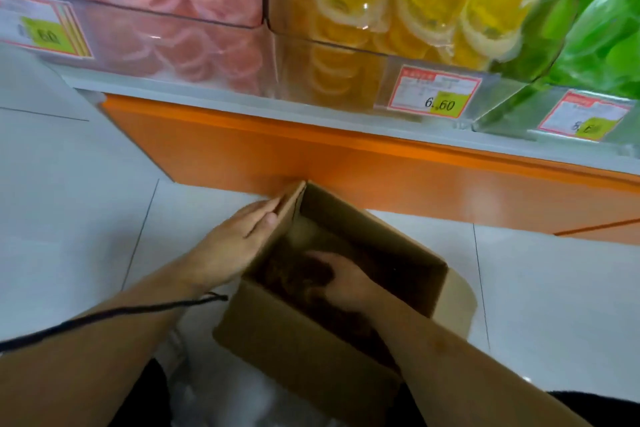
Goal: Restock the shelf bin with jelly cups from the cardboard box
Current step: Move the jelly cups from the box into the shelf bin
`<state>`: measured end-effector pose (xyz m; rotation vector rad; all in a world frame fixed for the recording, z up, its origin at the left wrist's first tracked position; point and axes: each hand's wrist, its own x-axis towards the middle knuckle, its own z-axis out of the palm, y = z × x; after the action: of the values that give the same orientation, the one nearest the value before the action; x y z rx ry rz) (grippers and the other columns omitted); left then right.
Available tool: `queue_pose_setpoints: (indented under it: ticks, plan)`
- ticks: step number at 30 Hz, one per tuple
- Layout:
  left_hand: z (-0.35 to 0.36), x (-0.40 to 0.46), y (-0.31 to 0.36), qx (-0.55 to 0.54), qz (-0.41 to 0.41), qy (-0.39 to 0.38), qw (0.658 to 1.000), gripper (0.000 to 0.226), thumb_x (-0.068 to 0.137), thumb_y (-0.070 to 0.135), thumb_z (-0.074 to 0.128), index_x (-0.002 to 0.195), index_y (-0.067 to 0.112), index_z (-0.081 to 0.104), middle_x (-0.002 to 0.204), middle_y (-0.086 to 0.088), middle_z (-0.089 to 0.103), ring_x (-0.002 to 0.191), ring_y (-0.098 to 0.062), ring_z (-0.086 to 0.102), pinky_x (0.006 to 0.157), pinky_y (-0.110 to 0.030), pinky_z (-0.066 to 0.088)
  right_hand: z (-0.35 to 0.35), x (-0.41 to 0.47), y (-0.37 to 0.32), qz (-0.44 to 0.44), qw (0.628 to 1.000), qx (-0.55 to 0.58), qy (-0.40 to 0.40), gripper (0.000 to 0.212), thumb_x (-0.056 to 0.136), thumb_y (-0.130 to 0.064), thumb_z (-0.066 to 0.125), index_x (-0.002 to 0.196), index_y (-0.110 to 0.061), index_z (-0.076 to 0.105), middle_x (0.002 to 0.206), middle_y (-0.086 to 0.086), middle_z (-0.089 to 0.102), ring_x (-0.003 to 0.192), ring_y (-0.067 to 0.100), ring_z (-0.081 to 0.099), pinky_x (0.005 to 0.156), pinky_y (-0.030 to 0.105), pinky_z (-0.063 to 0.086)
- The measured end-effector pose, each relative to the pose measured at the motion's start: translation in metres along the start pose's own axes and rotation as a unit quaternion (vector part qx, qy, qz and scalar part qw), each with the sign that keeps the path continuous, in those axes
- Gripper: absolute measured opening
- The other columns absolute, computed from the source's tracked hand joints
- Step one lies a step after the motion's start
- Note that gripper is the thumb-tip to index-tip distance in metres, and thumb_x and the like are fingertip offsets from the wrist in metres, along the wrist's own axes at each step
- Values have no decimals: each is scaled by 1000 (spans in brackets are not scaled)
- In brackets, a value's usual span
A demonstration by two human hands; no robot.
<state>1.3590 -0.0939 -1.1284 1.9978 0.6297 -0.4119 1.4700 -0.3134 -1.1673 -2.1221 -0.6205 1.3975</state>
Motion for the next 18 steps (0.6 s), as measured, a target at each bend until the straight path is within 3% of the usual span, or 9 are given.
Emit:
queue_pose_setpoints:
  ticks: [3,6,10,14,18]
  plan:
    - [6,12,-13,-6,9,9,1000,59,105,63,26,161,44,25,165,21,26,150,-5,26,119,-28,20,17,28,-7,-9,999,-3,-44,41,94,-35,73,126,-58,61,133,-19,62,124,4,56,115,33,40]
    - [8,15,-16,-8,25,18,999,58,105,60,26,160,44,27,155,25,31,138,3,31,114,-26,26,33,58,-1,-11,997,-63,-53,51,93,-41,73,140,-50,57,145,-11,60,133,12,55,118,35,38]
    - [13,13,-15,-27,26,32,999,52,109,52,31,160,41,31,140,29,34,126,7,34,105,-22,28,44,83,12,3,990,-134,-37,69,80,-60,76,142,-54,48,148,-12,57,136,18,54,117,44,43]
    - [15,14,-18,-48,45,36,997,50,109,52,32,158,45,33,149,23,41,130,5,39,109,-25,34,46,82,8,-15,991,-134,-9,52,88,-48,76,135,-51,55,133,-16,66,124,12,62,110,42,50]
    - [14,13,-19,-47,59,46,996,49,109,53,32,158,46,32,155,23,42,137,5,38,113,-26,33,45,80,7,-13,994,-106,-10,39,95,-29,73,131,-42,64,130,-9,68,122,14,63,109,42,51]
